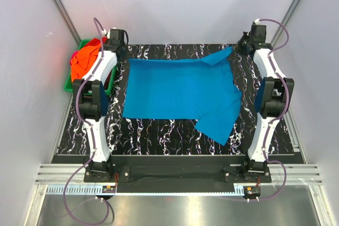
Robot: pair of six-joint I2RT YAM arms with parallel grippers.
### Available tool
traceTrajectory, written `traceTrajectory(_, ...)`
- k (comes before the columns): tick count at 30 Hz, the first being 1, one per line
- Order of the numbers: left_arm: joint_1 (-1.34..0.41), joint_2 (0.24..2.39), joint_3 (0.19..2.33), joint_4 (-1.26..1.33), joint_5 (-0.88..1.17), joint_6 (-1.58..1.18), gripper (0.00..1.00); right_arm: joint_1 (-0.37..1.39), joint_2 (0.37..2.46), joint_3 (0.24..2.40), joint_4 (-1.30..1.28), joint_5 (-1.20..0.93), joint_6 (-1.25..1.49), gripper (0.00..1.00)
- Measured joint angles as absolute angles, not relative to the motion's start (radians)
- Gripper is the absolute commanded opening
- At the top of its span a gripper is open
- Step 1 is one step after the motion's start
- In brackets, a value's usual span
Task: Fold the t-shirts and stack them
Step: Fold the tshirt
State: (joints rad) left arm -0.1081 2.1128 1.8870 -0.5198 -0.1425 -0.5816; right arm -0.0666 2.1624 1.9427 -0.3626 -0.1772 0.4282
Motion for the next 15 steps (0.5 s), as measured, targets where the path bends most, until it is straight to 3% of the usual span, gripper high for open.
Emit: traceTrajectory(15,-0.086,2.088,1.757,-0.532,-0.103,-0.529,0.00,-0.068,2.029,1.710,-0.462,-0.184,0.435,0.00)
